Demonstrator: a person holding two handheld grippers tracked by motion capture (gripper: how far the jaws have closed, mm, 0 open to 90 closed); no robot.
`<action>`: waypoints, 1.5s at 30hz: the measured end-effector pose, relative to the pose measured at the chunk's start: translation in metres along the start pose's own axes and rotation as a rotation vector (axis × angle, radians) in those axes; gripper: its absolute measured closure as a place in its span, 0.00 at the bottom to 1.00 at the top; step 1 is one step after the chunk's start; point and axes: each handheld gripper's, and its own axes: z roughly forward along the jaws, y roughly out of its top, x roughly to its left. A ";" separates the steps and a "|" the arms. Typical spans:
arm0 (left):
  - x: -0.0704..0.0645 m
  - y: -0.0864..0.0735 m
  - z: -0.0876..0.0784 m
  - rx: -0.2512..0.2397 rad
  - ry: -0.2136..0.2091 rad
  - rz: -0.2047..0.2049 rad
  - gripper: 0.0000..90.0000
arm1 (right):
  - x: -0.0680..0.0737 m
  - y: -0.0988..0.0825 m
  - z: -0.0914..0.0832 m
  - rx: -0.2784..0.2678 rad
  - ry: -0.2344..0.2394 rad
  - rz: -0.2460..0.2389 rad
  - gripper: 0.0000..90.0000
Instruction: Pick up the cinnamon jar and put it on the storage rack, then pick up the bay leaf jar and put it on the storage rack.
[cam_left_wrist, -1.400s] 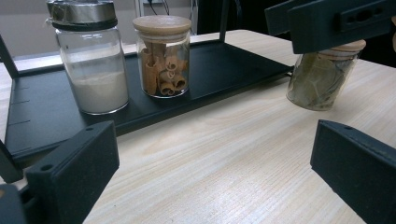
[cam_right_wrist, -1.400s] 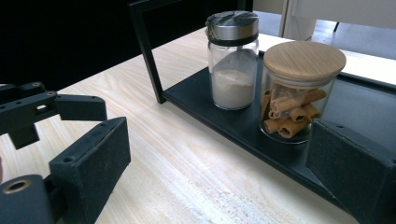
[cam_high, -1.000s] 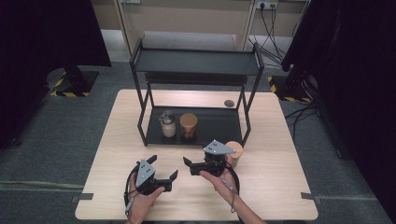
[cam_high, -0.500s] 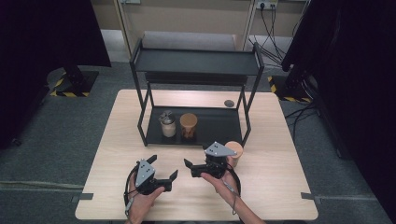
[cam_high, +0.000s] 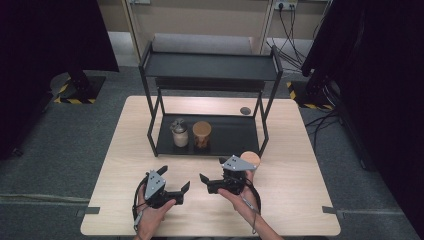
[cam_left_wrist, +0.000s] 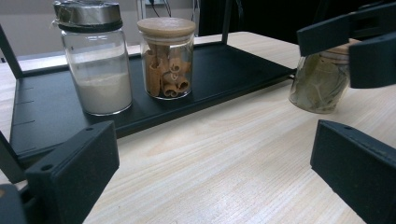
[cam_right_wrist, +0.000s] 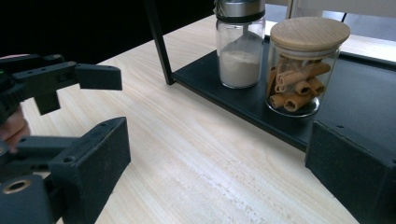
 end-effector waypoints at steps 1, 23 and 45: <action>0.000 0.000 0.000 0.000 0.000 0.001 0.01 | 0.000 -0.001 -0.001 0.000 0.001 -0.001 0.08; 0.000 0.000 0.000 0.004 -0.002 -0.001 0.01 | -0.003 -0.012 -0.017 0.015 -0.008 0.010 0.08; 0.000 0.000 0.001 0.007 0.000 0.000 0.01 | -0.003 -0.017 -0.027 0.008 -0.005 0.013 0.08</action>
